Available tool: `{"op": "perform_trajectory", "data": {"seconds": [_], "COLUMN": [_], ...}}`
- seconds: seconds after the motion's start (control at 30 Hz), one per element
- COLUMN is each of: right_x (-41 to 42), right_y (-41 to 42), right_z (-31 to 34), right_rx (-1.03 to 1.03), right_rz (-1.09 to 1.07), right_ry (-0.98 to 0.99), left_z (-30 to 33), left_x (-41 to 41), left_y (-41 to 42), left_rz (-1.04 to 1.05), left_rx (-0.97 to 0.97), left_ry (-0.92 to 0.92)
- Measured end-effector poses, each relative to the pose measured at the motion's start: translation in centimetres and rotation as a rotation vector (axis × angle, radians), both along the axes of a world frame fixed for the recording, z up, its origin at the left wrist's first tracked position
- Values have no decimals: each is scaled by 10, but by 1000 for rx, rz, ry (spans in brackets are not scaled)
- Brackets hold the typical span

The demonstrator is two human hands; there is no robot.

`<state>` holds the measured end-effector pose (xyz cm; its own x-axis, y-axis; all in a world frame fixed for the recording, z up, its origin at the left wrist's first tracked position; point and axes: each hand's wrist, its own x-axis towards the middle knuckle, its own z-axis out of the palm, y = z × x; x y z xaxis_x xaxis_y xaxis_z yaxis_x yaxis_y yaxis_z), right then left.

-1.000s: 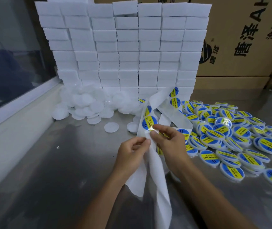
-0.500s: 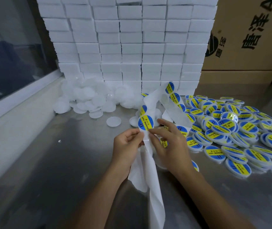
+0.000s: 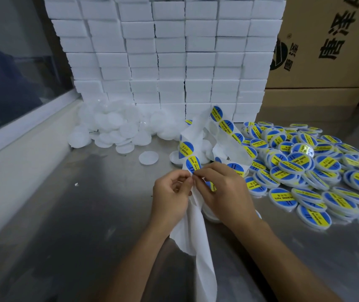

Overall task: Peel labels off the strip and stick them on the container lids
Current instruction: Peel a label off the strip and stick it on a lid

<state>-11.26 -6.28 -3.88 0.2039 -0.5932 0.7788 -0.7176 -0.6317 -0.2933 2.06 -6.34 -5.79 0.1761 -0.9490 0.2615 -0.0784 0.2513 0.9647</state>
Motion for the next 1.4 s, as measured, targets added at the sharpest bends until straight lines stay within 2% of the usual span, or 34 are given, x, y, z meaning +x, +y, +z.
{"op": "perform_trajectory", "data": {"seconds": [0.17, 0.33, 0.47, 0.6, 0.77, 0.93, 1.03, 1.13, 1.23, 1.3, 1.4], "right_x": [1, 2, 1, -1, -6, -11, -17, -21, -20, -19, -19], "right_y": [0, 1, 1, 2, -2, -7, -9, -10, -8, -7, -4], "right_z": [2, 1, 1, -1, 2, 8, 10, 11, 14, 16, 19], "right_rx": [-13, -1, 51, 184, 483, 710, 818, 807, 740, 687, 628], "right_rz": [-16, -24, -8, -6, -32, -48, -41, 15, 58, 71, 74], "right_ry": [60, 39, -53, -308, -727, -1068, -1213, -1277, -1278, -1265, -1228], "left_z": [-1, 0, 2, 2, -1, -2, 0, 7, 12, 15, 16], "left_x": [-1, -1, -2, -2, -1, 0, 0, 5, 19, 30, 47], "left_y": [1, 3, 4, 4, 2, 2, 3, 5, -2, -12, -34], "left_rz": [33, 38, 30, 43, 50, 61, 75, 123, 339, 465, 434], "left_rx": [-53, -81, -75, -72, -49, -9, 10, -21, -25, 42, 157], "left_ry": [-130, -132, -115, -99, -108, -102, -100, -94, -212, -383, -701]}}
